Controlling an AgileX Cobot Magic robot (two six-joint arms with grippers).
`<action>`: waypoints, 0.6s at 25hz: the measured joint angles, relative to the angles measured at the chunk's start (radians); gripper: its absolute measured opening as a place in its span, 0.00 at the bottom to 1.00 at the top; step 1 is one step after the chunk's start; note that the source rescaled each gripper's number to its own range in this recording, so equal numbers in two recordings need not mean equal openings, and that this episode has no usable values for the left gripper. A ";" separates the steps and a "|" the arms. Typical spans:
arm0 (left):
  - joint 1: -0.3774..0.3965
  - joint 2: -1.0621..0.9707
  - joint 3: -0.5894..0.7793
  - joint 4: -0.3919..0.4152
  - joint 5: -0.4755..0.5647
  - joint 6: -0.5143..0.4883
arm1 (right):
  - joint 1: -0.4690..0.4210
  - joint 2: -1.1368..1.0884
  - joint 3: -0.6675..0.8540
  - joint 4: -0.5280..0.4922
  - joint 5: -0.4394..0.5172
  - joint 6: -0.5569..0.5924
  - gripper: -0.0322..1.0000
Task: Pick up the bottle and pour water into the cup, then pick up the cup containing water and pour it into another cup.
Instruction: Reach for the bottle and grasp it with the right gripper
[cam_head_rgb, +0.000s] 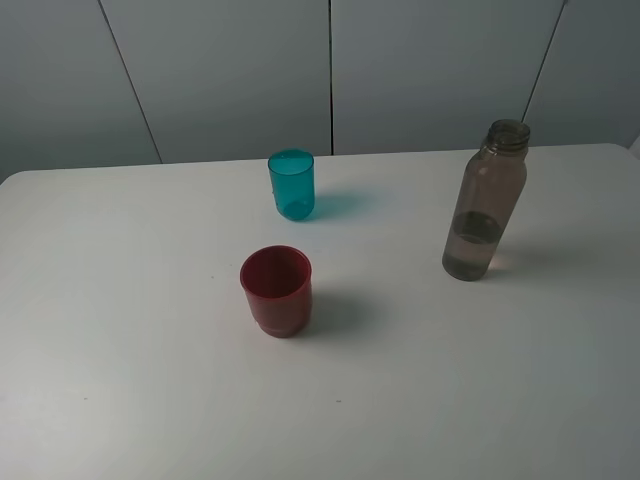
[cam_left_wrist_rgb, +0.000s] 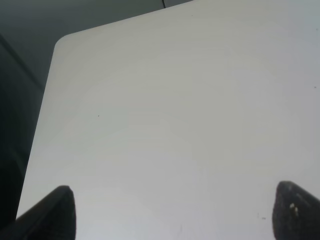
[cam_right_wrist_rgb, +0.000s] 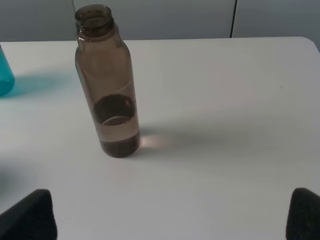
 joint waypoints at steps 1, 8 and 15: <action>0.000 0.000 0.000 0.000 0.000 0.000 | 0.000 0.016 -0.017 -0.005 -0.001 0.004 1.00; 0.000 0.000 0.000 0.000 0.000 0.000 | 0.000 0.287 -0.191 -0.032 -0.058 0.025 1.00; 0.000 0.000 0.000 0.000 0.000 0.000 | 0.000 0.540 -0.222 -0.024 -0.276 0.027 1.00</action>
